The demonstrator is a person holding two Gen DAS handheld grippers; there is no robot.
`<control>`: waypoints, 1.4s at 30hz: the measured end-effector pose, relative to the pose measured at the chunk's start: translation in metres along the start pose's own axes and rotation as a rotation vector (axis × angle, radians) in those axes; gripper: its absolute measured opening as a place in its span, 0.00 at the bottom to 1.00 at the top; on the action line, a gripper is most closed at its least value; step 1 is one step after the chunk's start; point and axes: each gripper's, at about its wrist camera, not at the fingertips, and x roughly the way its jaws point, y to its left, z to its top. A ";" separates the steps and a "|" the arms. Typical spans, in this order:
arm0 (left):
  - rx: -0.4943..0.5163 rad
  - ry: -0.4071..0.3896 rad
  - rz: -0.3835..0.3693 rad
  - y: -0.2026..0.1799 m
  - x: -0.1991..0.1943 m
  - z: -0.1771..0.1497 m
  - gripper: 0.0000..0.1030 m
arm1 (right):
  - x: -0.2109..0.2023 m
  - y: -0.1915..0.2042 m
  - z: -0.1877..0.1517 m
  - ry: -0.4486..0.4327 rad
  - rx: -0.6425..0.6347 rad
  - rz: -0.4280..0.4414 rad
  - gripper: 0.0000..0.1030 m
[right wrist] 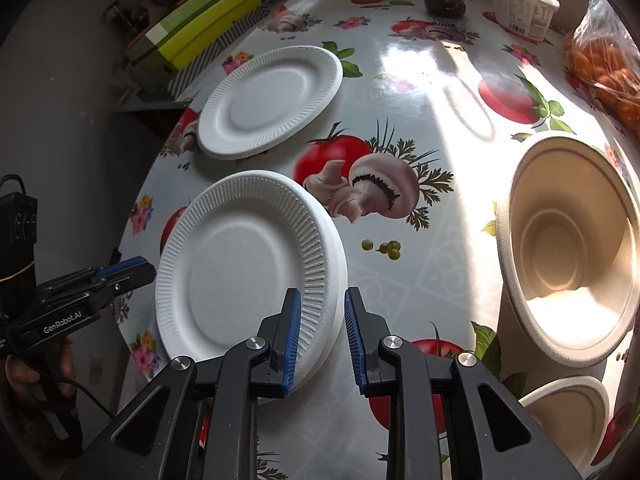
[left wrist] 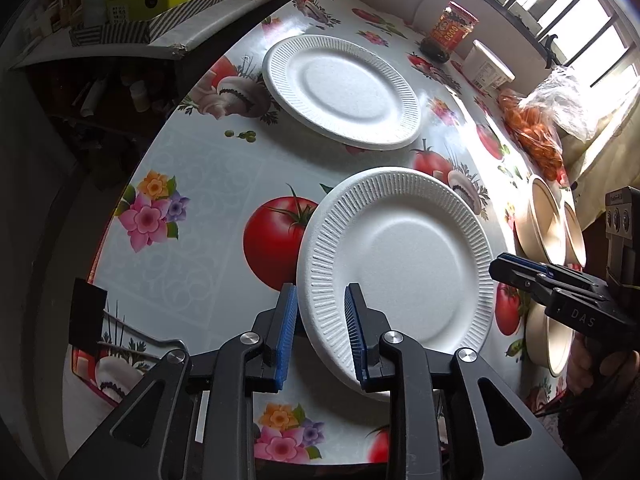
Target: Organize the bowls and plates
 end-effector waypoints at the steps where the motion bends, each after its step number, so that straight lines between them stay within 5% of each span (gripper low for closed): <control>1: 0.001 -0.002 0.001 -0.001 0.000 0.000 0.25 | 0.000 0.000 0.000 0.001 0.001 -0.002 0.22; 17: -0.011 -0.034 -0.002 0.003 -0.007 0.009 0.25 | -0.010 0.002 0.008 -0.030 -0.021 -0.046 0.28; 25: -0.013 -0.078 -0.006 0.004 -0.013 0.026 0.25 | -0.027 0.007 0.025 -0.100 -0.050 -0.053 0.39; 42: -0.134 -0.139 0.025 0.031 -0.019 0.088 0.26 | -0.032 0.000 0.114 -0.096 -0.115 -0.015 0.40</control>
